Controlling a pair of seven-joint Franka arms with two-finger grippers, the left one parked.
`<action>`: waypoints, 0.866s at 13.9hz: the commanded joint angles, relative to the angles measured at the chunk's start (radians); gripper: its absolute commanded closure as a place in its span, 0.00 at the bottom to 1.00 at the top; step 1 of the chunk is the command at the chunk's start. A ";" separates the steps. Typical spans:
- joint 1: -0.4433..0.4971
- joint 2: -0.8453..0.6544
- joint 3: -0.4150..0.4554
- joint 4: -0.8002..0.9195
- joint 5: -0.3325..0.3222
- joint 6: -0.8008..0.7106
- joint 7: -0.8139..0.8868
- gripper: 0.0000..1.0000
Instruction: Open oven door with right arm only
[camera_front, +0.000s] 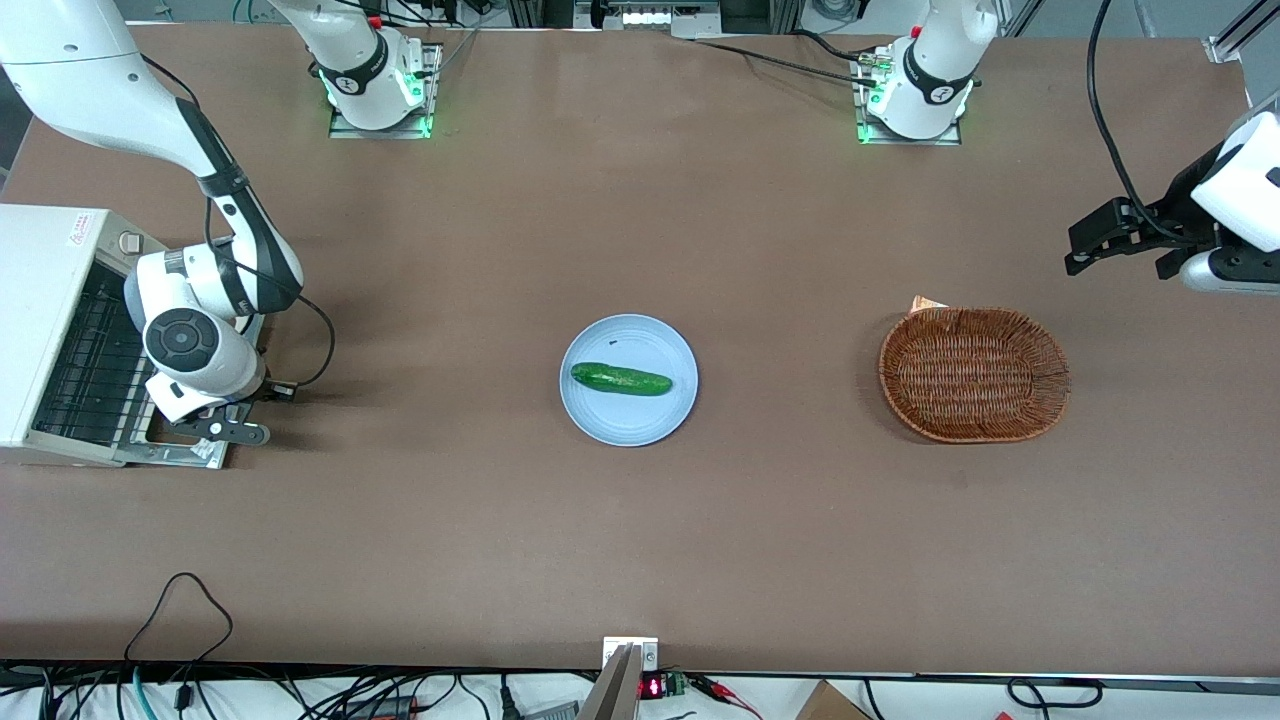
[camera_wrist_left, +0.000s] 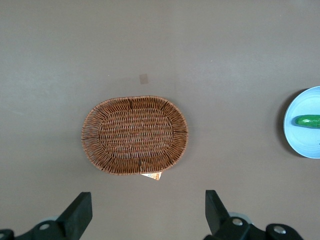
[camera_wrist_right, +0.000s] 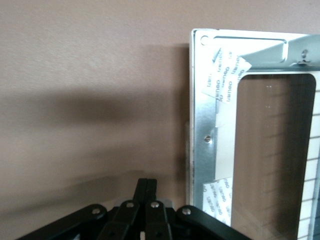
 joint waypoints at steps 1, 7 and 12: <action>-0.005 -0.067 0.028 -0.010 0.087 -0.016 -0.002 0.98; 0.034 -0.233 0.051 -0.014 0.300 -0.085 -0.058 0.98; 0.048 -0.386 0.048 0.033 0.546 -0.264 -0.165 0.98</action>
